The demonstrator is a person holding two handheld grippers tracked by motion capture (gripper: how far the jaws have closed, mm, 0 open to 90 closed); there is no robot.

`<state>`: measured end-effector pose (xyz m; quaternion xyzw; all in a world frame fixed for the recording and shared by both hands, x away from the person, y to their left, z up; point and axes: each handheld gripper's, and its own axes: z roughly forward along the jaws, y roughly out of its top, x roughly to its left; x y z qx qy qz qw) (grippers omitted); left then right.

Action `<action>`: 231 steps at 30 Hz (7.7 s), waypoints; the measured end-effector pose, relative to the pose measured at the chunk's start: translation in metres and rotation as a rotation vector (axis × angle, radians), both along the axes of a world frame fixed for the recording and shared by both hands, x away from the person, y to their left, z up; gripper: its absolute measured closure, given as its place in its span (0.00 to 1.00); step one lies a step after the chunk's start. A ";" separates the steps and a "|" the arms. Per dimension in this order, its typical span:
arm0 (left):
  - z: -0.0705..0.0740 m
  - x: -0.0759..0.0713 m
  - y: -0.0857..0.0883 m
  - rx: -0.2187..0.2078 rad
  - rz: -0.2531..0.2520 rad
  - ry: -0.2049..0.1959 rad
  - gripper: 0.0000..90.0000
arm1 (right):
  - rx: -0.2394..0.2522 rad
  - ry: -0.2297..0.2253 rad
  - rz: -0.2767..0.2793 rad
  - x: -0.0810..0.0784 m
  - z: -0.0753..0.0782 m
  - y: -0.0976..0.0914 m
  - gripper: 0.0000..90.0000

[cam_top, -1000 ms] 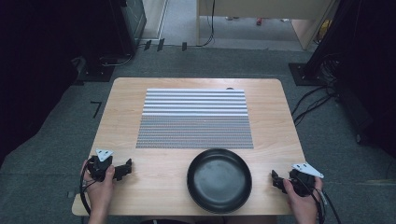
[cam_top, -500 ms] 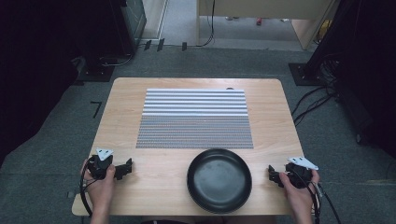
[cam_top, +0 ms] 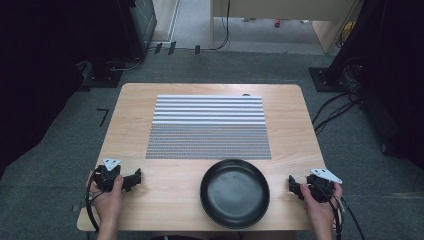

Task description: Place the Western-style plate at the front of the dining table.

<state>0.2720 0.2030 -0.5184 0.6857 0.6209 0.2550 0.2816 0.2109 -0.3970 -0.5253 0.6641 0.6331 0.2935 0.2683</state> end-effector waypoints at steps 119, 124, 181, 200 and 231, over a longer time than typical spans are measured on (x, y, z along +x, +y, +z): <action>0.023 -0.061 -0.175 -0.237 -0.542 -0.063 0.08 | 0.241 -0.117 0.287 -0.029 0.039 0.094 0.73; 0.022 -0.059 -0.175 -0.224 -0.522 -0.055 0.15 | 0.250 -0.105 0.272 -0.029 0.037 0.093 0.76; 0.015 -0.055 -0.176 -0.412 -0.662 0.082 0.50 | 0.307 -0.118 0.146 -0.034 0.030 0.101 0.94; 0.015 -0.051 -0.170 -0.492 -0.663 0.105 0.47 | 0.364 -0.118 0.186 -0.033 0.025 0.110 0.93; 0.013 -0.052 -0.144 -0.672 -0.616 0.185 0.64 | 0.421 0.017 0.241 -0.017 0.028 0.107 0.88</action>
